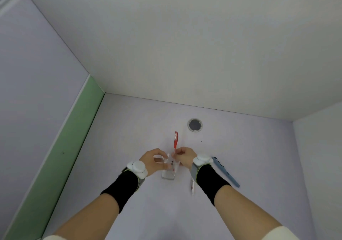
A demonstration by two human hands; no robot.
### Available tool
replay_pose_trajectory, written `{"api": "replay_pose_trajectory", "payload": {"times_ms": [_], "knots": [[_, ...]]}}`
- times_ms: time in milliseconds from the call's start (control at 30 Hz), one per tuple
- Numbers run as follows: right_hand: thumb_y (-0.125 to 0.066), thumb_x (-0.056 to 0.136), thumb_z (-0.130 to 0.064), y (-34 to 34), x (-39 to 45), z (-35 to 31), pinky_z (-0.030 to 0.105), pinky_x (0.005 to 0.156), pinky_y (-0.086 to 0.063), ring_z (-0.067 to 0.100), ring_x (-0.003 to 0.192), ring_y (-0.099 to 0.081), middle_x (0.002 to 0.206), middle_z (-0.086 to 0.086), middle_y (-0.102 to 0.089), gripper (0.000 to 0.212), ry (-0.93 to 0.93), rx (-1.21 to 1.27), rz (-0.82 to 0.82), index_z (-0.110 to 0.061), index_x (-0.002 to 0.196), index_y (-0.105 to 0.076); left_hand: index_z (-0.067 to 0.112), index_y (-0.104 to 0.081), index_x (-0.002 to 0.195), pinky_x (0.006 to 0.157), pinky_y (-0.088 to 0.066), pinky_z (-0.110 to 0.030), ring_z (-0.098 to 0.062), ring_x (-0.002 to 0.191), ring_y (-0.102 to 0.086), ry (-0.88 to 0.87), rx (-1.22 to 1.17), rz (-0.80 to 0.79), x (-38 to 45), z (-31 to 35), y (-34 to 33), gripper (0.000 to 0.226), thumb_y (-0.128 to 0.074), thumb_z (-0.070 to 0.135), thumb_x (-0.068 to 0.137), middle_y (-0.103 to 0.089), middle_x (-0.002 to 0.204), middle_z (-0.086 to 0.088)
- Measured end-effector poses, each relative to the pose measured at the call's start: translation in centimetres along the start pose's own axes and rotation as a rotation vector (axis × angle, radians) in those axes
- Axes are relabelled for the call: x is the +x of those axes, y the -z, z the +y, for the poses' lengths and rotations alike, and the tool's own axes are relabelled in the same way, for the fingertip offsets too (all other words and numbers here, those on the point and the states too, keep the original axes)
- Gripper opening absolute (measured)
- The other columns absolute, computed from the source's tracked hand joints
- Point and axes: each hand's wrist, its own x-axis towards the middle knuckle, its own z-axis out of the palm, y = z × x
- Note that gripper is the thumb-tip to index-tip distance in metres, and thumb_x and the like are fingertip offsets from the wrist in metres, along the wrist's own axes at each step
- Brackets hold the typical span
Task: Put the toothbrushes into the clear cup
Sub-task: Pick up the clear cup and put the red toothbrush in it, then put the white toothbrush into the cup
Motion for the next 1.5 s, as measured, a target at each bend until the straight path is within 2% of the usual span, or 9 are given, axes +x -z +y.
{"api": "replay_pose_trajectory", "payload": {"times_ms": [67, 200, 367, 600, 733, 833, 967, 1233, 1500], "knots": [[-0.072, 0.084, -0.023, 0.1, -0.3, -0.3, 0.041, 0.09, -0.058, 0.023, 0.087, -0.064, 0.096, 0.008, -0.066, 0.028, 0.028, 0.03, 0.007, -0.008, 0.107, -0.065, 0.011, -0.064, 0.084, 0.085, -0.056, -0.039, -0.02, 0.086, -0.066, -0.017, -0.028, 0.023, -0.1, 0.3, -0.1, 0.031, -0.088, 0.014, 0.064, -0.067, 0.112, -0.003], [-0.071, 0.084, -0.03, 0.6, -0.8, -0.8, 0.042, 0.092, -0.056, 0.022, 0.087, -0.065, 0.094, 0.005, -0.069, 0.018, 0.093, -0.031, 0.021, -0.016, 0.097, -0.068, 0.015, -0.059, 0.072, 0.073, -0.056, -0.022, -0.015, 0.083, -0.067, -0.04, -0.047, 0.034, 0.1, 0.7, -0.2, 0.03, -0.086, 0.005, 0.065, -0.065, 0.124, -0.004], [-0.072, 0.079, -0.035, 0.7, -1.2, -0.6, 0.032, 0.08, -0.054, 0.018, 0.077, -0.063, 0.076, -0.005, -0.068, 0.01, 0.17, -0.162, 0.047, -0.033, 0.07, -0.069, 0.013, -0.059, 0.079, 0.093, -0.055, -0.039, -0.026, 0.109, -0.064, -0.055, -0.103, 0.046, 0.0, 0.8, 0.0, 0.034, -0.088, 0.004, 0.062, -0.062, 0.128, -0.004], [-0.06, 0.086, -0.05, 0.4, -2.2, -0.5, 0.032, 0.091, -0.049, 0.02, 0.098, -0.066, 0.102, 0.002, -0.074, 0.03, 0.208, -0.297, -0.035, -0.025, 0.092, -0.076, 0.017, -0.052, 0.111, 0.075, -0.057, -0.02, -0.015, 0.111, -0.059, -0.077, -0.144, 0.034, -0.2, 0.3, 0.4, 0.067, -0.087, -0.002, 0.058, -0.056, 0.125, -0.002], [-0.049, 0.09, -0.057, 0.6, -3.0, -0.6, 0.037, 0.096, -0.05, 0.018, 0.102, -0.064, 0.111, 0.0, -0.071, 0.04, 0.237, -0.249, -0.086, -0.028, 0.103, -0.073, 0.019, -0.048, 0.126, 0.096, -0.054, -0.036, -0.02, 0.118, -0.054, -0.085, -0.075, 0.012, -0.2, 0.3, 0.4, 0.079, -0.085, -0.004, 0.06, -0.052, 0.13, -0.003], [-0.045, 0.095, -0.05, 1.0, -3.3, -0.6, 0.04, 0.101, -0.049, 0.02, 0.112, -0.062, 0.121, 0.003, -0.069, 0.036, 0.244, -0.203, -0.071, -0.028, 0.101, -0.073, 0.019, -0.042, 0.139, 0.098, -0.048, -0.028, -0.02, 0.12, -0.05, -0.105, 0.011, -0.01, -0.2, 0.3, 0.2, 0.09, -0.085, -0.002, 0.063, -0.044, 0.131, -0.004], [-0.044, 0.099, -0.041, 1.5, -3.6, -0.6, 0.038, 0.092, -0.052, 0.02, 0.106, -0.064, 0.115, 0.002, -0.069, 0.028, 0.239, -0.155, -0.081, -0.038, 0.086, -0.068, 0.016, -0.045, 0.139, 0.102, -0.043, -0.026, -0.02, 0.121, -0.048, -0.106, 0.091, -0.041, 0.0, 0.4, 0.1, 0.085, -0.084, 0.001, 0.065, -0.039, 0.134, -0.005], [-0.056, 0.092, -0.024, 3.7, -4.0, 0.9, 0.034, 0.071, -0.053, 0.015, 0.065, -0.067, 0.09, 0.004, -0.069, 0.008, 0.182, -0.076, 0.123, -0.022, 0.085, -0.06, 0.027, -0.043, 0.137, 0.108, -0.04, -0.03, -0.018, 0.131, -0.045, -0.106, 0.059, -0.095, 0.1, -0.2, 0.1, 0.084, -0.08, -0.001, 0.067, -0.044, 0.141, -0.003], [-0.063, 0.087, -0.023, 4.7, -3.9, 3.4, 0.046, 0.082, -0.06, 0.026, 0.076, -0.065, 0.094, 0.01, -0.067, 0.021, -0.018, -0.16, 0.131, -0.012, 0.104, -0.056, 0.022, -0.037, 0.141, 0.112, -0.038, -0.034, -0.016, 0.136, -0.041, -0.077, -0.023, -0.141, 0.1, -0.3, 0.3, 0.088, -0.077, -0.007, 0.069, -0.046, 0.143, -0.001]]}}
